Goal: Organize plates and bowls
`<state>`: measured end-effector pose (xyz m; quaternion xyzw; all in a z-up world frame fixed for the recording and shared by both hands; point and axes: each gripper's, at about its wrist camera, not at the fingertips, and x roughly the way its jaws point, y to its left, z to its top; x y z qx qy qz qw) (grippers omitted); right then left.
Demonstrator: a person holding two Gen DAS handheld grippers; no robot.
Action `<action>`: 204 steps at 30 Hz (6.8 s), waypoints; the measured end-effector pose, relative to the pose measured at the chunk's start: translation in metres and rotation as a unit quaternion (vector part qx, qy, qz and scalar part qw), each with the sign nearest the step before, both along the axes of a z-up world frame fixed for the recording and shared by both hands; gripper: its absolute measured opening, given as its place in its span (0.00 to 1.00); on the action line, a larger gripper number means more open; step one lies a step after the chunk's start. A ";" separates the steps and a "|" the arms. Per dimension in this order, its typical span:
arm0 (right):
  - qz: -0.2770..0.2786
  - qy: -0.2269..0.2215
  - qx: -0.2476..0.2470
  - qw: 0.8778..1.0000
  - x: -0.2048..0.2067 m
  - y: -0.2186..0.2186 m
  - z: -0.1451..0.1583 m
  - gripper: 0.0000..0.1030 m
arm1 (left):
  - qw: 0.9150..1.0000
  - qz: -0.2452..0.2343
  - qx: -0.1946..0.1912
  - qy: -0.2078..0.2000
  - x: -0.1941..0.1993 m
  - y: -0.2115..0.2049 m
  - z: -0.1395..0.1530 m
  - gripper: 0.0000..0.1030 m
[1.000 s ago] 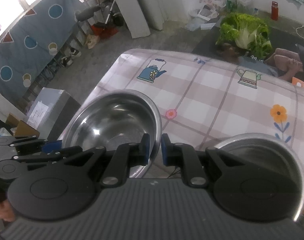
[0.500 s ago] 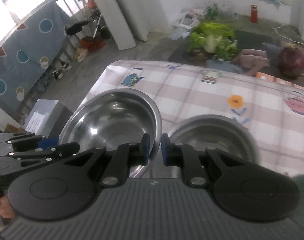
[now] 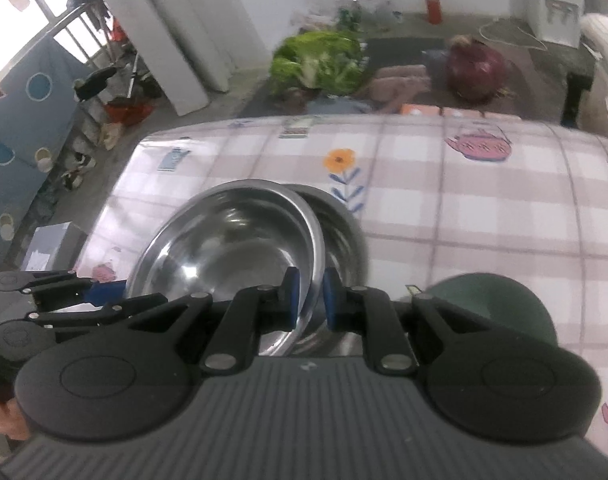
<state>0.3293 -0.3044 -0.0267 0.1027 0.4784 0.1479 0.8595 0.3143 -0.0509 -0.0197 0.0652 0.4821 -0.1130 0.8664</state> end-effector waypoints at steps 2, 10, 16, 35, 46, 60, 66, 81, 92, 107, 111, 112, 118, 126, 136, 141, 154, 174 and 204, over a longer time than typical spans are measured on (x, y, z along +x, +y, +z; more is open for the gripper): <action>0.003 -0.003 -0.009 1.000 0.001 -0.001 -0.003 0.13 | 1.000 0.000 0.008 -0.008 0.001 -0.003 -0.004 0.29; 0.002 -0.018 -0.039 0.999 0.006 0.001 -0.004 0.34 | 1.000 0.002 0.016 -0.021 -0.004 -0.002 0.000 0.33; -0.003 -0.028 -0.026 0.999 0.003 -0.001 -0.001 0.50 | 1.000 0.007 0.010 -0.025 -0.014 0.008 0.009 0.42; -0.078 -0.055 -0.002 0.995 -0.129 -0.073 0.028 0.57 | 0.994 -0.070 -0.051 -0.071 -0.104 -0.020 0.061 0.84; -0.111 -0.062 0.009 0.992 -0.167 -0.121 0.024 0.57 | 0.993 -0.078 -0.048 -0.079 -0.127 -0.070 0.057 0.85; -0.118 -0.052 0.011 0.992 -0.127 -0.163 -0.010 0.57 | 0.991 -0.067 -0.083 -0.080 -0.095 -0.124 0.033 0.74; -0.111 -0.050 0.023 0.992 -0.094 -0.163 -0.026 0.55 | 0.993 -0.071 -0.067 -0.062 -0.072 -0.150 0.012 0.59; -0.102 -0.018 0.015 0.994 -0.043 -0.143 -0.061 0.35 | 0.999 -0.030 -0.038 0.000 -0.021 -0.160 -0.021 0.33; -0.100 -0.023 0.017 0.995 -0.050 -0.139 -0.066 0.11 | 0.999 -0.035 -0.030 0.007 -0.027 -0.173 -0.020 0.12; -0.102 -0.001 0.045 0.994 -0.071 -0.145 -0.072 0.15 | 0.998 -0.049 -0.024 0.008 -0.052 -0.178 -0.023 0.18; -0.106 0.009 0.057 0.993 -0.068 -0.146 -0.077 0.17 | 0.999 -0.045 -0.021 0.010 -0.048 -0.179 -0.028 0.20; -0.107 0.012 0.062 0.992 -0.067 -0.147 -0.079 0.17 | 0.999 -0.043 -0.021 0.010 -0.047 -0.180 -0.029 0.20; -0.106 0.027 0.076 0.991 -0.064 -0.145 -0.089 0.19 | 0.999 -0.038 -0.017 0.010 -0.047 -0.181 -0.033 0.20; -0.105 0.024 0.074 0.991 -0.064 -0.144 -0.090 0.19 | 0.999 -0.034 -0.016 0.011 -0.045 -0.183 -0.036 0.20; -0.103 0.021 0.072 0.992 -0.065 -0.144 -0.089 0.19 | 0.999 -0.028 -0.017 0.015 -0.042 -0.183 -0.040 0.20; -0.105 0.022 0.071 0.992 -0.064 -0.144 -0.089 0.19 | 0.999 -0.030 -0.022 0.018 -0.041 -0.182 -0.040 0.20; -0.116 0.009 0.049 0.992 -0.066 -0.148 -0.084 0.17 | 0.998 -0.056 -0.026 0.021 -0.042 -0.186 -0.037 0.19; -0.116 0.002 0.063 0.991 -0.070 -0.151 -0.091 0.19 | 0.997 -0.048 -0.025 0.053 -0.030 -0.193 -0.049 0.23; -0.121 0.002 0.076 0.990 -0.069 -0.147 -0.085 0.19 | 0.998 -0.036 -0.028 0.033 -0.037 -0.192 -0.033 0.23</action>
